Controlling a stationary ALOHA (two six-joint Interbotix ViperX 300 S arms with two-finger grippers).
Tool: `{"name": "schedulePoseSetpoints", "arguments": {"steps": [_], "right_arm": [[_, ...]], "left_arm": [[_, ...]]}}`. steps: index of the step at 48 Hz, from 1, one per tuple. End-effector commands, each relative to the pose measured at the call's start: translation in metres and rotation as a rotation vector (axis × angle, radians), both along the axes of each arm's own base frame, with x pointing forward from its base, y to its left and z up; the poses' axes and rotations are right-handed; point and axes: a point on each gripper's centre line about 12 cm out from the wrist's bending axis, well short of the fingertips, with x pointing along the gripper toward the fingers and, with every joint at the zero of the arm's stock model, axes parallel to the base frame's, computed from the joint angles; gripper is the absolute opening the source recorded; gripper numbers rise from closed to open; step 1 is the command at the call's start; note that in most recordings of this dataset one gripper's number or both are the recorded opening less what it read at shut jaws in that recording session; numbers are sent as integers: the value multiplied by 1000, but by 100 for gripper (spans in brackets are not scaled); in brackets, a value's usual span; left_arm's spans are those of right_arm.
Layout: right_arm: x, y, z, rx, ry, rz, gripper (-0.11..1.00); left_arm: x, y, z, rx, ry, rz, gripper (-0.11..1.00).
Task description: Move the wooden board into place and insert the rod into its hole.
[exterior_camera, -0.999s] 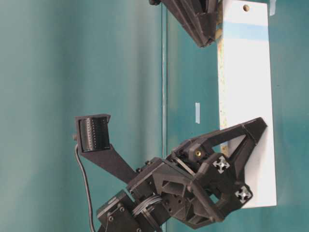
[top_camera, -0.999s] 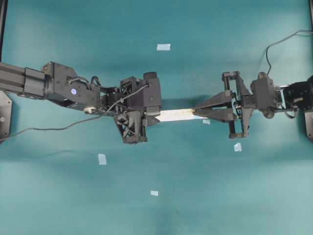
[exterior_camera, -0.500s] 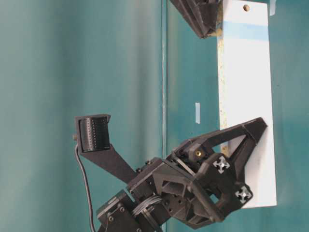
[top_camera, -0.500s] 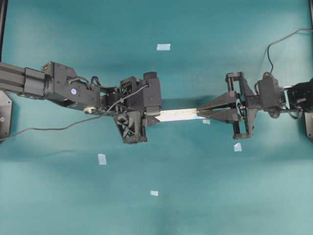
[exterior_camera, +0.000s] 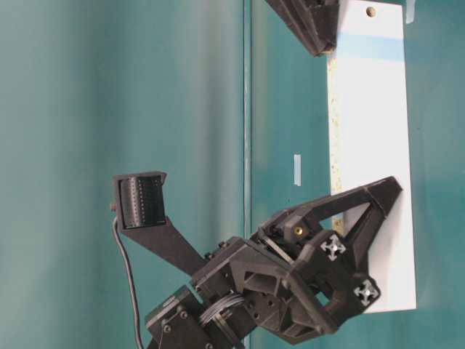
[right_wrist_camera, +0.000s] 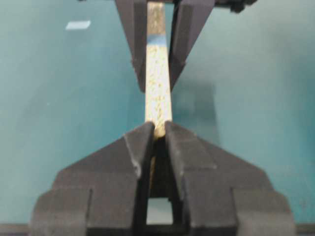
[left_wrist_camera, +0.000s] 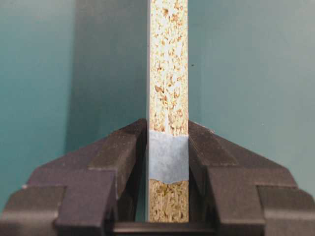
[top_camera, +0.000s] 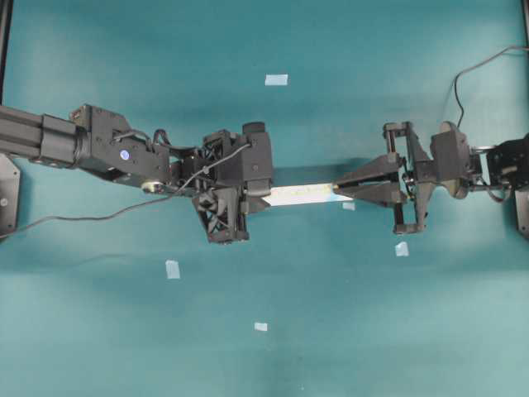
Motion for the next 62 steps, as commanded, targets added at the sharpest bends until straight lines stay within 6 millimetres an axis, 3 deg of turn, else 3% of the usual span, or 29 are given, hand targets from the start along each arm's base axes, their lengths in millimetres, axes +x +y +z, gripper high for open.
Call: {"name": "schedulePoseSetpoints", "arguments": {"steps": [1, 24, 54, 56, 62], "right_arm": [[-3, 1, -4, 0, 37, 1, 10], [-7, 1, -17, 0, 168, -2, 10], [-3, -3, 6, -37, 286, -20, 10], [-1, -3, 6, -36, 285, -22, 13], [3, -5, 9, -25, 279, -35, 43]], "left_arm": [[3, -2, 11, -6, -26, 2, 22], [3, -4, 11, -7, -26, -3, 22], [3, -5, 11, -7, -26, -4, 22], [3, -5, 12, -6, -28, -6, 22], [3, -5, 11, -7, -28, -4, 22]]}}
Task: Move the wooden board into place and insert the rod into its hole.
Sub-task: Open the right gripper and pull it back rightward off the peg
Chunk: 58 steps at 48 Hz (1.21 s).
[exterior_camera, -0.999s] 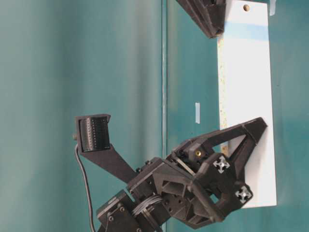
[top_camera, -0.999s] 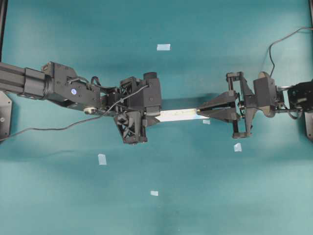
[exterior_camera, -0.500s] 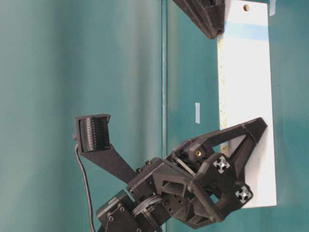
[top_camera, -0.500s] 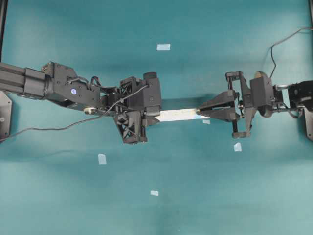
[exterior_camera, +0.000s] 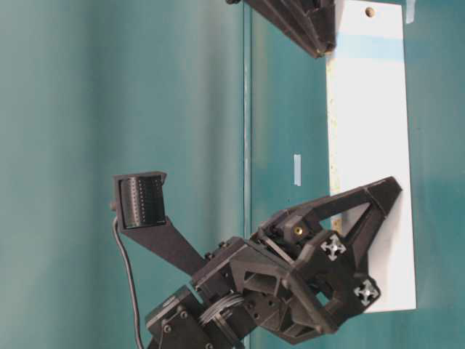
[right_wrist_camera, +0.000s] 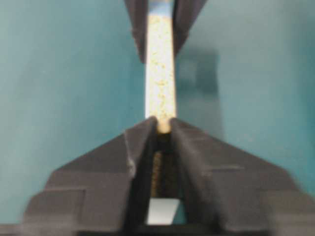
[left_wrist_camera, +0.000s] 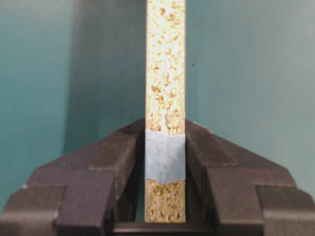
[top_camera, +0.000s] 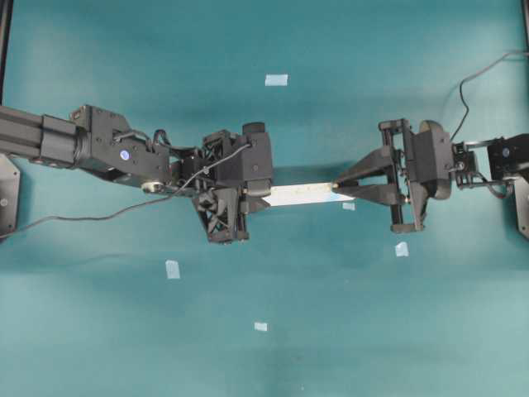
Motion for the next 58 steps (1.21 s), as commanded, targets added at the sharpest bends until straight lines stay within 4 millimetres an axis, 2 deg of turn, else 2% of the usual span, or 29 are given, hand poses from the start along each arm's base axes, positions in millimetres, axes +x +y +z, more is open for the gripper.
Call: {"name": "schedulePoseSetpoints", "arguments": {"steps": [1, 5, 13, 30, 47, 55, 58], "right_arm": [[-2, -3, -5, 9, 39, -21, 49], [0, -3, -3, 7, 30, -20, 69], [3, -3, 6, 2, -3, -19, 67], [1, -2, 51, -33, -101, -12, 68], [-6, 3, 65, -26, -57, -18, 68], [-6, 6, 66, -29, -48, -6, 68], [-5, 8, 67, -30, -47, 1, 68]], "left_arm": [[4, -4, 13, -7, -32, -3, 22], [4, -4, 12, -7, -31, -3, 22], [2, -4, 11, -6, -26, -4, 22], [1, -4, 10, -6, -23, -4, 22], [1, -4, 10, -6, -23, -4, 23], [1, -4, 10, -7, -23, -3, 46], [2, -4, 10, -7, -25, -3, 50]]}}
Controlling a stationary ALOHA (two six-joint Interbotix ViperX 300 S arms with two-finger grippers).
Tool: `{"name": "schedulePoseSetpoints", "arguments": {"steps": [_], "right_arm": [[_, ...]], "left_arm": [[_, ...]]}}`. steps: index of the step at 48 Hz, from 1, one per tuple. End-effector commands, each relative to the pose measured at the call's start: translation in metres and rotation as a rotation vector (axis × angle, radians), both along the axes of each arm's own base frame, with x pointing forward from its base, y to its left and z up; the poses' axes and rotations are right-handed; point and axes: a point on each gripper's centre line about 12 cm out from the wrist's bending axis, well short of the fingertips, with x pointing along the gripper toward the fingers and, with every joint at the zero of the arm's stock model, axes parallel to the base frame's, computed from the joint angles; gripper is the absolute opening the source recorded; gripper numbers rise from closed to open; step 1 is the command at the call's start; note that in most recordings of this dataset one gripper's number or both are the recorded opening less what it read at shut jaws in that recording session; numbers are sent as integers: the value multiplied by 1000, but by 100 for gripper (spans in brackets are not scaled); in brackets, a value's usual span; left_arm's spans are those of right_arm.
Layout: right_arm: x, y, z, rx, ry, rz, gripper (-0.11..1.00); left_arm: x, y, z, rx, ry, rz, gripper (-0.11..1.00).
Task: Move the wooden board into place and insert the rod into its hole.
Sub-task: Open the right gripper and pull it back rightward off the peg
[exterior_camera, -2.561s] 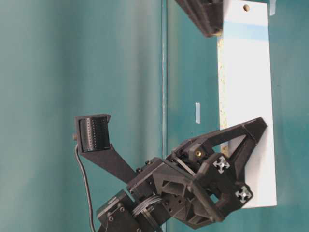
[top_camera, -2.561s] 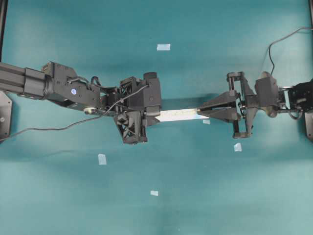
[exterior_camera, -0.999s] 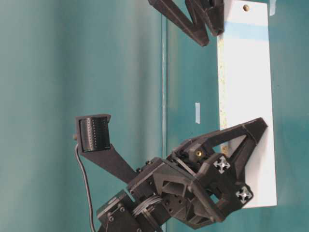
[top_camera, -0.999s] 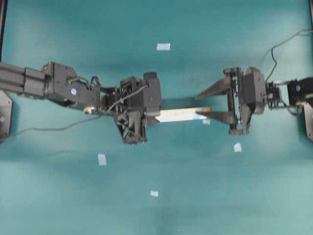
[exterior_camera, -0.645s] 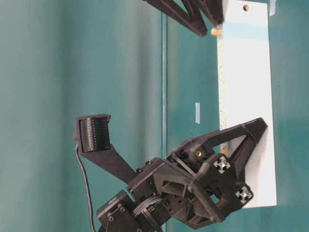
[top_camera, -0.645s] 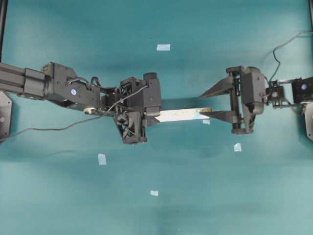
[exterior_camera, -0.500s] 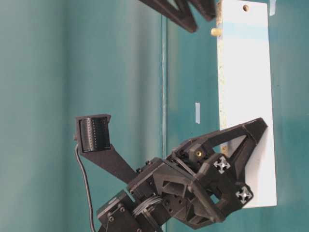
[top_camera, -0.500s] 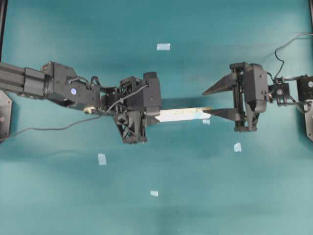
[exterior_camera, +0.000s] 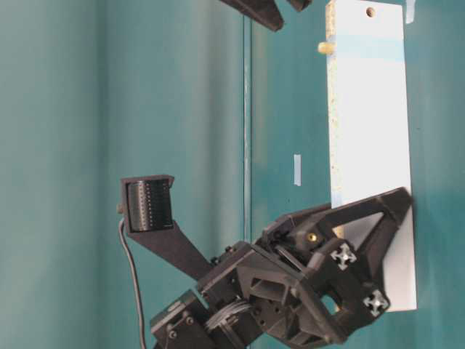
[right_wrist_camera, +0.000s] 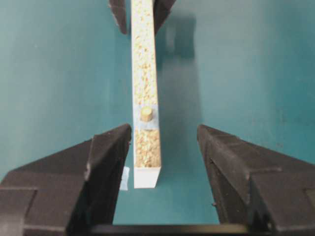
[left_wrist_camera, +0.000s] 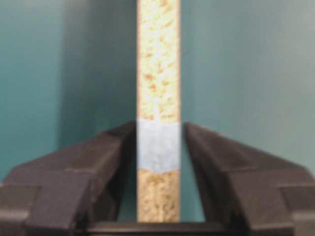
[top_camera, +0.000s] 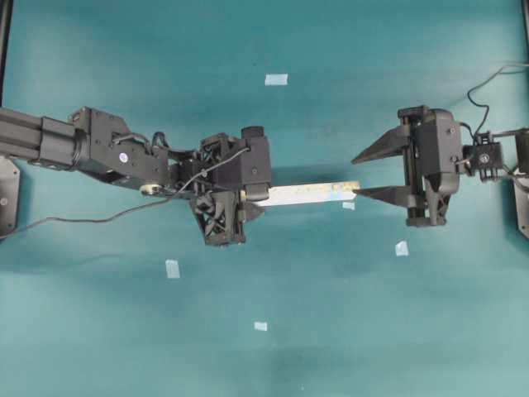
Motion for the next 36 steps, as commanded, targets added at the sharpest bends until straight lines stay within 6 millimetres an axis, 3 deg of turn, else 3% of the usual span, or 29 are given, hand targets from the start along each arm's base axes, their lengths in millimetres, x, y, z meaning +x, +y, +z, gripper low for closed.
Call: {"name": "schedulePoseSetpoints", "arguments": {"steps": [1, 15, 22, 36], "right_arm": [[5, 3, 9, -4, -29, 12, 68], [8, 3, 13, -6, -40, 13, 67], [7, 3, 14, -6, -43, 13, 67], [0, 2, 12, -12, -5, 5, 67]], "left_arm": [[3, -1, 12, -6, -35, 5, 50], [5, -1, 19, -4, -52, 3, 56], [2, -1, 30, -2, -72, 0, 61], [-9, -1, 60, 3, -137, -4, 61]]}}
